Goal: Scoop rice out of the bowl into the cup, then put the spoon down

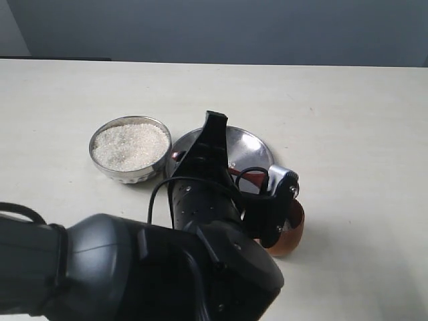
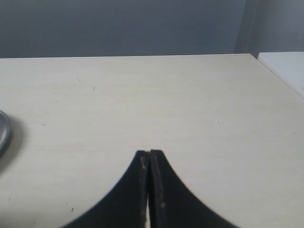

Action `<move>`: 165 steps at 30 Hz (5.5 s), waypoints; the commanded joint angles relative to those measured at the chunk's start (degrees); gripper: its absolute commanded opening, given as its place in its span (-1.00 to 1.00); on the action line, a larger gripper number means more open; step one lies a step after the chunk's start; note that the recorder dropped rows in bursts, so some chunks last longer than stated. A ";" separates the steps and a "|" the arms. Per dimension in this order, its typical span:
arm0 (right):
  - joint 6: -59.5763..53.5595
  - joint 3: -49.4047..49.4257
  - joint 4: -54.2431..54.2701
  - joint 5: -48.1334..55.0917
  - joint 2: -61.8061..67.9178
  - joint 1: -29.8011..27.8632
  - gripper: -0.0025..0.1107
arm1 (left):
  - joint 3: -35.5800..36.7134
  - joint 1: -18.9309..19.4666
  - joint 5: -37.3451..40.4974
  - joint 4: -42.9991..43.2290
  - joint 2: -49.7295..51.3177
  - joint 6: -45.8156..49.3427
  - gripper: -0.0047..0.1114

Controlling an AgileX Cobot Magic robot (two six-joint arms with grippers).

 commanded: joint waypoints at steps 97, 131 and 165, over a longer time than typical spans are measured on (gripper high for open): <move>-0.30 0.24 0.01 -0.18 -0.27 -0.22 -0.96 | 2.04 -0.14 0.45 8.91 1.08 3.22 -0.91; -0.30 0.24 0.01 -0.18 -0.27 -0.22 -0.96 | 2.04 1.39 0.45 1.41 -0.17 7.59 -0.91; -0.30 0.24 0.01 -0.18 -0.27 -0.22 -0.96 | 2.04 20.62 -35.67 -21.37 -6.52 -15.98 -0.91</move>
